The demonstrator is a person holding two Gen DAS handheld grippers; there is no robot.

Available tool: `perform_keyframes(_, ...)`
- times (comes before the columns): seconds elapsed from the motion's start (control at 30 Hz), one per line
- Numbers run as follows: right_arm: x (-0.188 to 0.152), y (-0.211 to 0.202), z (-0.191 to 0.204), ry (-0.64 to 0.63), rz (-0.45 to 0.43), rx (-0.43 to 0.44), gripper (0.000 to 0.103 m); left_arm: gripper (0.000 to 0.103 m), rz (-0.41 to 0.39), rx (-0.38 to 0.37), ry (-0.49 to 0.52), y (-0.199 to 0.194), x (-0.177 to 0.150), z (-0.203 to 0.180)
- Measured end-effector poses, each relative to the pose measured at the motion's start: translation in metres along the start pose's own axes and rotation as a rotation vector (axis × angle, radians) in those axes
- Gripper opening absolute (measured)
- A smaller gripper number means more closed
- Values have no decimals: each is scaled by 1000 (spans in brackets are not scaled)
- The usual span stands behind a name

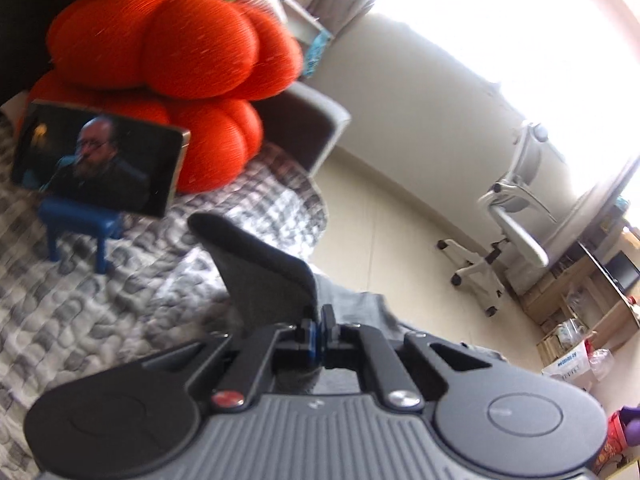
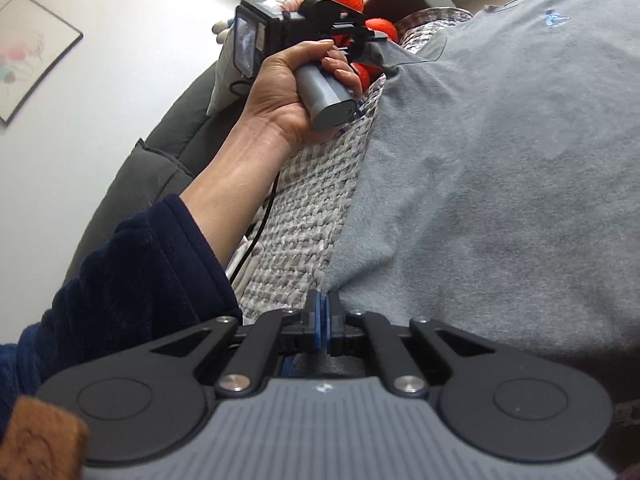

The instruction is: Fold clothes

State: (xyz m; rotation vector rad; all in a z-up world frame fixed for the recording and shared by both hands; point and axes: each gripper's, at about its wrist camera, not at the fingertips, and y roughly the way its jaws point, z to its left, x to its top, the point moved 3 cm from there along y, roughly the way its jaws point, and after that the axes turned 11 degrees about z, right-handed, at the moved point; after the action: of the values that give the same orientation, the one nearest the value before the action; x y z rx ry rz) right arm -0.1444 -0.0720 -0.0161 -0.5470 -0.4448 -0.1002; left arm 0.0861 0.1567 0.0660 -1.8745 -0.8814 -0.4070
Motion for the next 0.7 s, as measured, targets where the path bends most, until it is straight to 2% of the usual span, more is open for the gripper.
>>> perform_keyframes(0.17,-3,-19,-9,71,-47,52,3,2,-37,0,60,2,-1,-34)
perform_keyframes(0.3,-3,-38,-20,123,-87,66,3,2,-44,-3,150,10,-10,-64)
perform_keyframes(0.5,-1,-55,-36,173,-88,-25,3,2,-19,3,259,31,-28,-96)
perform_keyframes(0.7,4,-61,-39,166,-74,-121,3,2,-4,7,293,44,-35,-108)
